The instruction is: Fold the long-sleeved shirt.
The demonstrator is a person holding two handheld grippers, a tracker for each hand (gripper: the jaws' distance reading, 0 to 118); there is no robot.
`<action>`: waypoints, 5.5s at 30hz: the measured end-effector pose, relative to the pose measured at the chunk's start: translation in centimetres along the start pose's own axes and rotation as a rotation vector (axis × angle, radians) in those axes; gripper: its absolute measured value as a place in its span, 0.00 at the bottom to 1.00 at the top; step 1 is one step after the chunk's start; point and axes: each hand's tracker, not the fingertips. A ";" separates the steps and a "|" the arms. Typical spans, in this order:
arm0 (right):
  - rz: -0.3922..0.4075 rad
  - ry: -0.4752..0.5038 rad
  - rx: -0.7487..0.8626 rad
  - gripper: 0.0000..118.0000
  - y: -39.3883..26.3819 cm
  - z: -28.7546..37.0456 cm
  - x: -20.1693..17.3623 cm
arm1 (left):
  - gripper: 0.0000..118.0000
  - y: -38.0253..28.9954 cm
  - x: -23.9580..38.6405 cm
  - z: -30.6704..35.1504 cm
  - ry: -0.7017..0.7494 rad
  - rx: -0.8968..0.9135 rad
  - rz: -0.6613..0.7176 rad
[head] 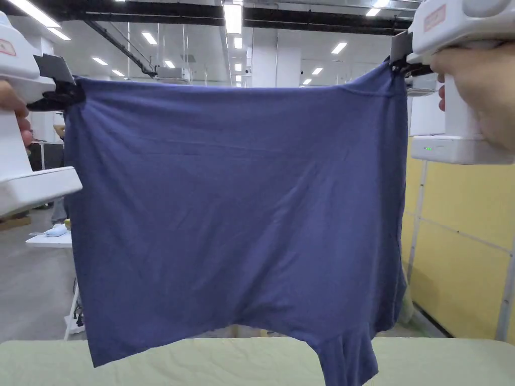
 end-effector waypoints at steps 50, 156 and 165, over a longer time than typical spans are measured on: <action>-0.060 0.145 -1.012 0.08 -59.3 21.4 3.0 | 0.02 -47.3 -16.5 25.2 0.138 -0.972 -0.056; -0.204 0.129 -0.904 0.02 -59.9 29.6 -3.5 | 0.01 -49.1 -10.7 37.3 0.167 -0.916 0.117; -0.307 0.172 -0.939 0.02 -61.8 26.4 -2.7 | 0.96 -52.1 -19.8 20.4 0.339 -0.843 0.053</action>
